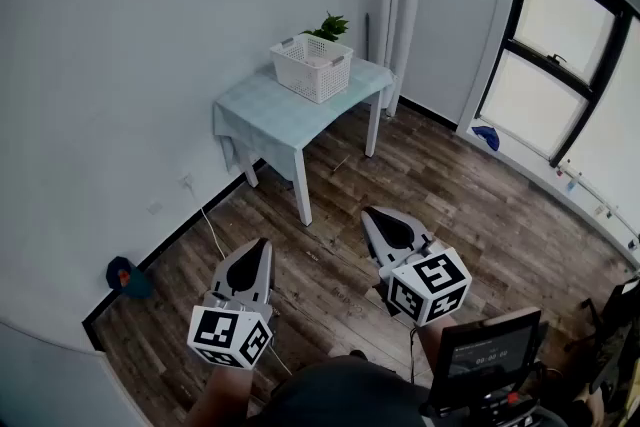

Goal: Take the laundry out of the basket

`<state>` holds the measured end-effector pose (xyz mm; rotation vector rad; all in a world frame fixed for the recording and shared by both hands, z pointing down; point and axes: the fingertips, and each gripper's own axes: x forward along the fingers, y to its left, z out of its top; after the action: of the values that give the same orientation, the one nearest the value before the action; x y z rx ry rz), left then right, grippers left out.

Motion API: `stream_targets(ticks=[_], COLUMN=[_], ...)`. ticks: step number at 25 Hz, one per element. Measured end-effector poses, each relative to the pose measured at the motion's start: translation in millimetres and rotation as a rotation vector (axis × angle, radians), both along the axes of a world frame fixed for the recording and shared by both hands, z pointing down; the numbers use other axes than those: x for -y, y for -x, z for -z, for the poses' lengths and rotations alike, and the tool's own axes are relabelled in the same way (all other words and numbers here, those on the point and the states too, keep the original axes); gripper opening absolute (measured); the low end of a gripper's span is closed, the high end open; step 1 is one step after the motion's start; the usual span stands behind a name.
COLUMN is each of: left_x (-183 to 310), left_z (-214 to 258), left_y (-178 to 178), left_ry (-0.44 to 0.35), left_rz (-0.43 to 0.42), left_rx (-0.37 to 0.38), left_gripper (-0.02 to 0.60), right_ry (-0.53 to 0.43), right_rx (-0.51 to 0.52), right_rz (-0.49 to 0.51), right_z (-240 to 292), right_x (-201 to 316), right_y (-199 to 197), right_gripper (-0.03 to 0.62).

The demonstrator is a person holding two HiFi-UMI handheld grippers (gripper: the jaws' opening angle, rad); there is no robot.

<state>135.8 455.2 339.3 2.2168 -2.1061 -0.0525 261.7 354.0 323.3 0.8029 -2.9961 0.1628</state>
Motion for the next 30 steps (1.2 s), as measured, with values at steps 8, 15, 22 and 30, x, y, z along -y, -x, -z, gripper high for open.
stream_targets(ticks=[8, 15, 22, 30], left_x=[1, -10, -20, -19], left_z=[1, 5, -3, -16], left_y=[-2, 8, 26, 28], left_ry=[-0.022, -0.070, -0.073, -0.038], left_rz=[-0.028, -0.022, -0.018, -0.067], left_rx=[-0.005, -0.012, -0.037, -0.088], left_gripper=[0.008, 0.008, 0.008, 0.008], right_ry=[-0.005, 0.006, 0.013, 0.006], right_rx=[-0.007, 0.001, -0.027, -0.059], right_rz=[0.003, 0.017, -0.005, -0.040], right_z=[2, 2, -8, -13], right_x=[-1, -12, -26, -40], right_y=[6, 14, 26, 29], right_gripper=[0.017, 0.017, 0.018, 0.018])
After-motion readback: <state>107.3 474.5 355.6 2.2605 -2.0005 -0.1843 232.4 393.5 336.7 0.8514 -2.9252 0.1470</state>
